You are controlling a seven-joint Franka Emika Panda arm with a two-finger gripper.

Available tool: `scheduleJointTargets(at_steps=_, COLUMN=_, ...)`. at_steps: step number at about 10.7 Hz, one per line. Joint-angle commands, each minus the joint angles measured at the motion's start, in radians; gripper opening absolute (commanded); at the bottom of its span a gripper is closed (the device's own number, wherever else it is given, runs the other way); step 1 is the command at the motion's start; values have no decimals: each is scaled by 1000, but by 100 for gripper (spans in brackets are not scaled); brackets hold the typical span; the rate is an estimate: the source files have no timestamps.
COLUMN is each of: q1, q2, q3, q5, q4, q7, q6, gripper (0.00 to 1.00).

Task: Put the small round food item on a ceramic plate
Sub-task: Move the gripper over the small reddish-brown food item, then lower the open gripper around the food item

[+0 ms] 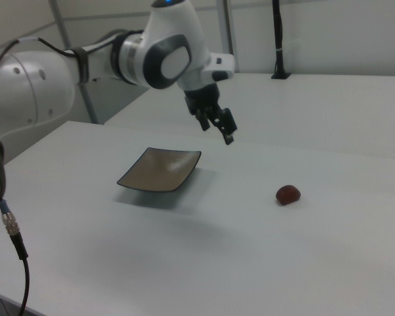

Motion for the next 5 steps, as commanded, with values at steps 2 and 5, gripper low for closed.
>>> scheduleJointTargets(at_steps=2, q1=-20, q2=102, q3=-8, q5=6, q4=26, q7=48, q6=176, gripper=100)
scheduleJointTargets(at_steps=5, q1=-46, q2=160, q3=-8, q5=0, q4=17, q7=62, q6=278, gripper=100)
